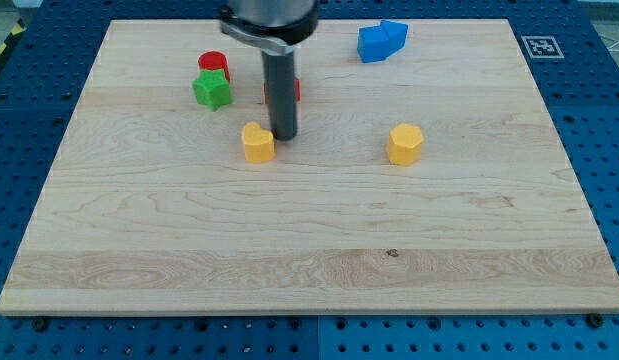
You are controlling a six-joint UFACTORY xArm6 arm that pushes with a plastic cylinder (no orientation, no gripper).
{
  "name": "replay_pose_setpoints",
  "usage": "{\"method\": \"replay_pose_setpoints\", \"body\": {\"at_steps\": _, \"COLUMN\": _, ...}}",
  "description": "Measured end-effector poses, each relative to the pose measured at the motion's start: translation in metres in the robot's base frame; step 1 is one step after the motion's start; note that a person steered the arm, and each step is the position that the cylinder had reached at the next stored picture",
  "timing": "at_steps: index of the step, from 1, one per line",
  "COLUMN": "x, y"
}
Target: Move the yellow heart towards the red star
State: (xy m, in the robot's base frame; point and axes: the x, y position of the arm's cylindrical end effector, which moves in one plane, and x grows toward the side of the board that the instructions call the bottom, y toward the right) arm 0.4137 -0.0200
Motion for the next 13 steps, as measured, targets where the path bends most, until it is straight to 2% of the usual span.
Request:
{"method": "replay_pose_setpoints", "body": {"at_steps": 1, "x": 0.017, "y": 0.035}}
{"method": "replay_pose_setpoints", "body": {"at_steps": 2, "x": 0.054, "y": 0.024}}
{"method": "replay_pose_setpoints", "body": {"at_steps": 4, "x": 0.082, "y": -0.054}}
{"method": "replay_pose_setpoints", "body": {"at_steps": 5, "x": 0.073, "y": -0.068}}
{"method": "replay_pose_setpoints", "body": {"at_steps": 7, "x": 0.055, "y": -0.055}}
{"method": "replay_pose_setpoints", "body": {"at_steps": 9, "x": 0.055, "y": -0.03}}
{"method": "replay_pose_setpoints", "body": {"at_steps": 11, "x": 0.065, "y": -0.035}}
{"method": "replay_pose_setpoints", "body": {"at_steps": 13, "x": 0.048, "y": -0.047}}
